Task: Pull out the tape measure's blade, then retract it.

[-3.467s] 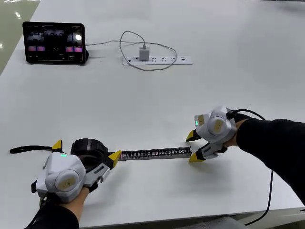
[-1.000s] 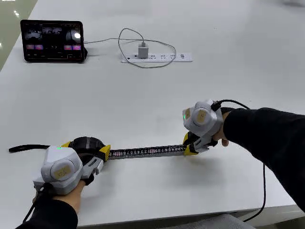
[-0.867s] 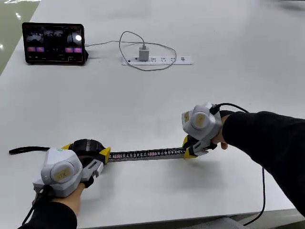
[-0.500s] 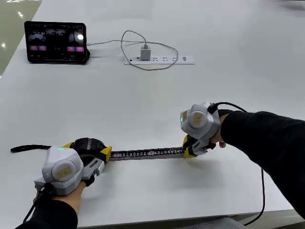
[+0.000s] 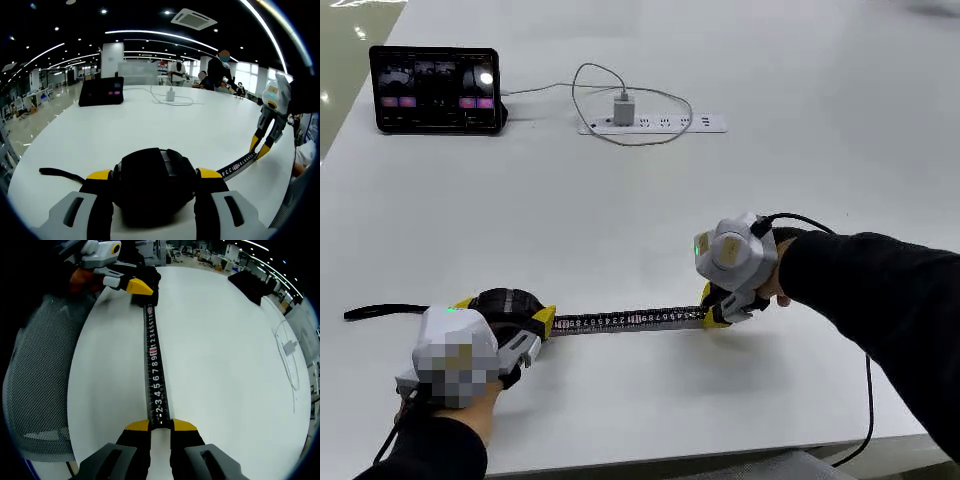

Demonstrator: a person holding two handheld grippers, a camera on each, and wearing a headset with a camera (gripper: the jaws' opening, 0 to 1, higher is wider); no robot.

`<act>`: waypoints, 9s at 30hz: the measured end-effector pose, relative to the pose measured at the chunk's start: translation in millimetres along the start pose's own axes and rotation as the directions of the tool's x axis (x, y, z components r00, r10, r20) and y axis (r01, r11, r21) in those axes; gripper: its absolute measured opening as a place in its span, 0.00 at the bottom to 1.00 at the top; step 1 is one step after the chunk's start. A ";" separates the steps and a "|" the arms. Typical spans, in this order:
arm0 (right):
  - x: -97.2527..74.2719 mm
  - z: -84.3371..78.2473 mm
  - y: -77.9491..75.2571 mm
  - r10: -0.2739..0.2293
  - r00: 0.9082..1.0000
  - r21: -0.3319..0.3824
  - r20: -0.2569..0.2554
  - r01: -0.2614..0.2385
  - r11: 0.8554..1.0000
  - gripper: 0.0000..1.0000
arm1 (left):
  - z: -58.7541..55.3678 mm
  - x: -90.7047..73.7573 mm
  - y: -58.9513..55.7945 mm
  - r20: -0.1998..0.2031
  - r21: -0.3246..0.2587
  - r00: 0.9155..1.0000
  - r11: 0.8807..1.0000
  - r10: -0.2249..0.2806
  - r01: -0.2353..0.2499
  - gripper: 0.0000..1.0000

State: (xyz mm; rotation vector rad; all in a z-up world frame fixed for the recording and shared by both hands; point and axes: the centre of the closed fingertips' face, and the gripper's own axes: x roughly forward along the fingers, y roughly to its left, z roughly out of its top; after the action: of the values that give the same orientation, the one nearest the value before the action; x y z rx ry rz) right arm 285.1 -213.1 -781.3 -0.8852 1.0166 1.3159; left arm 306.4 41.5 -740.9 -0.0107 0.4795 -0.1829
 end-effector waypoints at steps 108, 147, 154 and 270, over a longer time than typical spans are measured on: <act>14.8 38.9 3.9 -0.005 1.000 -0.009 0.010 0.005 1.000 0.11 | -2.8 0.1 -0.8 -0.021 0.017 1.000 1.000 -0.014 0.015 0.61; 18.4 53.0 5.0 -0.014 0.999 0.005 0.040 0.014 1.000 0.10 | -2.9 0.8 -0.5 -0.031 0.016 0.999 1.000 -0.018 0.019 0.61; 19.6 54.9 4.6 -0.013 0.999 0.001 0.042 0.013 1.000 0.10 | -2.5 1.2 -0.2 -0.031 0.016 0.999 1.000 -0.018 0.019 0.61; 31.3 87.6 8.7 0.011 0.998 0.003 0.068 -0.012 1.000 0.11 | -2.6 -0.7 -0.2 -0.024 -0.022 0.998 0.998 -0.063 0.062 0.60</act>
State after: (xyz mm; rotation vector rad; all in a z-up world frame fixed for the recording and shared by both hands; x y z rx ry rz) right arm 283.2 -119.7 -781.5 -0.8276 0.9717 1.3450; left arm 304.6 41.5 -742.9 -0.0439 0.5058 -0.2398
